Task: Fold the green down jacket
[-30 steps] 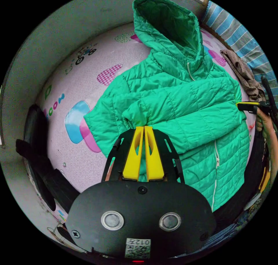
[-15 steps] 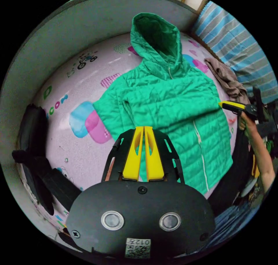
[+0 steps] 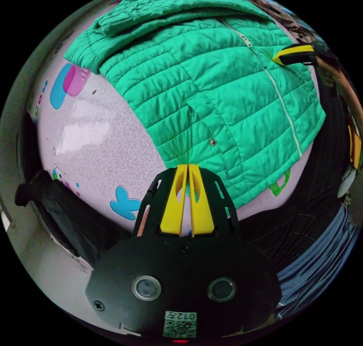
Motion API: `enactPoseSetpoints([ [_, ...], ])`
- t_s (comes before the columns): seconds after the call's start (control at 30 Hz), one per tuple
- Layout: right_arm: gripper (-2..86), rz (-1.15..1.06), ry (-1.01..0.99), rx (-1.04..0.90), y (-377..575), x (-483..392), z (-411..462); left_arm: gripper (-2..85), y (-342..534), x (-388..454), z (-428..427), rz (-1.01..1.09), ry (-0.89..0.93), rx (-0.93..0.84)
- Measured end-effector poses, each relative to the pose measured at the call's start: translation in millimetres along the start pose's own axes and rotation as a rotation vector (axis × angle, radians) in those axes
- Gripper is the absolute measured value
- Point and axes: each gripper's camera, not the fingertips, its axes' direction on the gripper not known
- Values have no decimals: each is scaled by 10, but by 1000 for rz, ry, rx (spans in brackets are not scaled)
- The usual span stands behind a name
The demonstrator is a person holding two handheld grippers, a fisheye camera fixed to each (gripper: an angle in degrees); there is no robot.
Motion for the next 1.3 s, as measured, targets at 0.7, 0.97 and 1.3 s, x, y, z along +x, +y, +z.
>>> enactPoseSetpoints([
  [0.7, -10, -34, 12, 16, -171, 246, 289, 2, -301, -182, 118, 29, 43, -122],
  [0.97, -10, -11, -39, 15, -255, 403, 332, 6, -278, -188, 289, 24, 70, -167],
  [1.3, -10, 5, -64, 2, -283, 520, 258, 6, -255, -180, 160, 39, 30, -146],
])
